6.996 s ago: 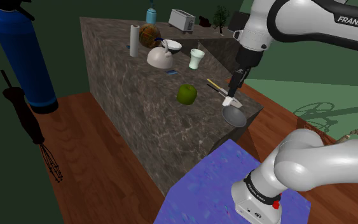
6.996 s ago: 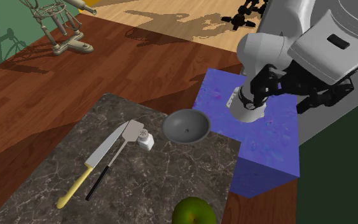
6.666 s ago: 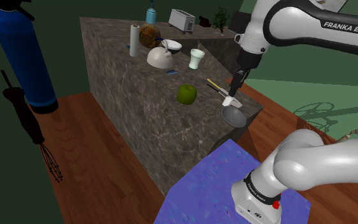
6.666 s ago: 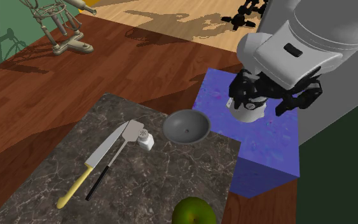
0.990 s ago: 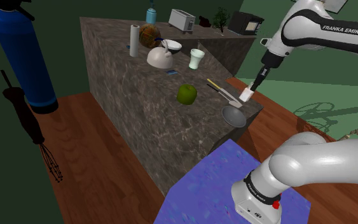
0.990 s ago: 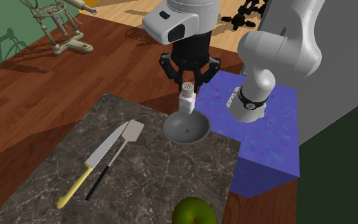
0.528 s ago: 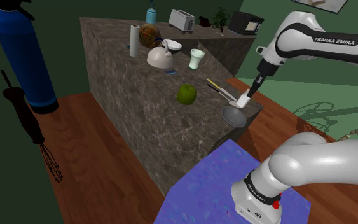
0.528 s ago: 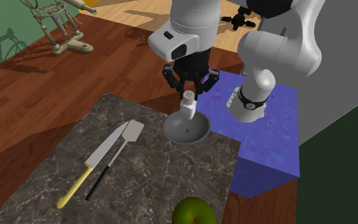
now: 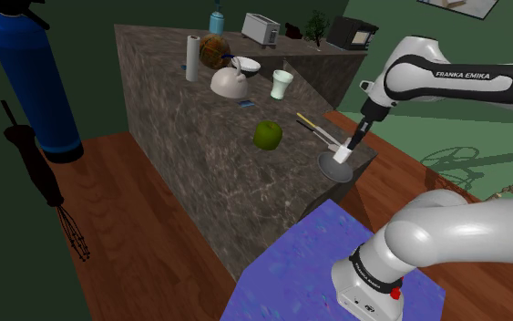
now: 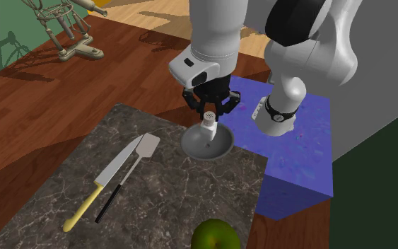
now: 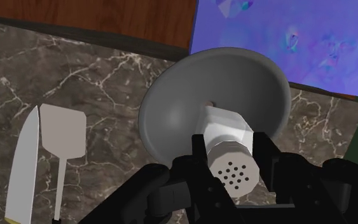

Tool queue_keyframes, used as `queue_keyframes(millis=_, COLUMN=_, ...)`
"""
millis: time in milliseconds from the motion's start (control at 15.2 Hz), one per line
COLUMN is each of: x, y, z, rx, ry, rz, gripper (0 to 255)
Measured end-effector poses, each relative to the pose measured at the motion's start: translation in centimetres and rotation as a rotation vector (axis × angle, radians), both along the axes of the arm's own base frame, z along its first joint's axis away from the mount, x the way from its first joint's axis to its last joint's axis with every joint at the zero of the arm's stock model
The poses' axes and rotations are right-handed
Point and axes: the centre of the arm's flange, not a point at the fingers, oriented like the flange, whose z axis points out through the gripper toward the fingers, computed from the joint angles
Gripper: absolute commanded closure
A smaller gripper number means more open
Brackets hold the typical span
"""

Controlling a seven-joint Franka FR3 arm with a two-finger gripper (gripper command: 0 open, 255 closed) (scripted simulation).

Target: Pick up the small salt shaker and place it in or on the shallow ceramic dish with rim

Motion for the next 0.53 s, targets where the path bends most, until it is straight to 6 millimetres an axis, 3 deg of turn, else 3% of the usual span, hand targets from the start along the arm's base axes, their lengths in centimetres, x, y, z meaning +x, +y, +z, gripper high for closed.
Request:
queue_keyframes(millis=264, x=0.0, y=0.0, z=-2.1, rx=0.0, ry=0.0, rz=0.0, gripper=255)
queue_keyframes(millis=528, x=0.1, y=0.0, z=-2.7, rx=0.0, ry=0.0, rz=0.0, gripper=255)
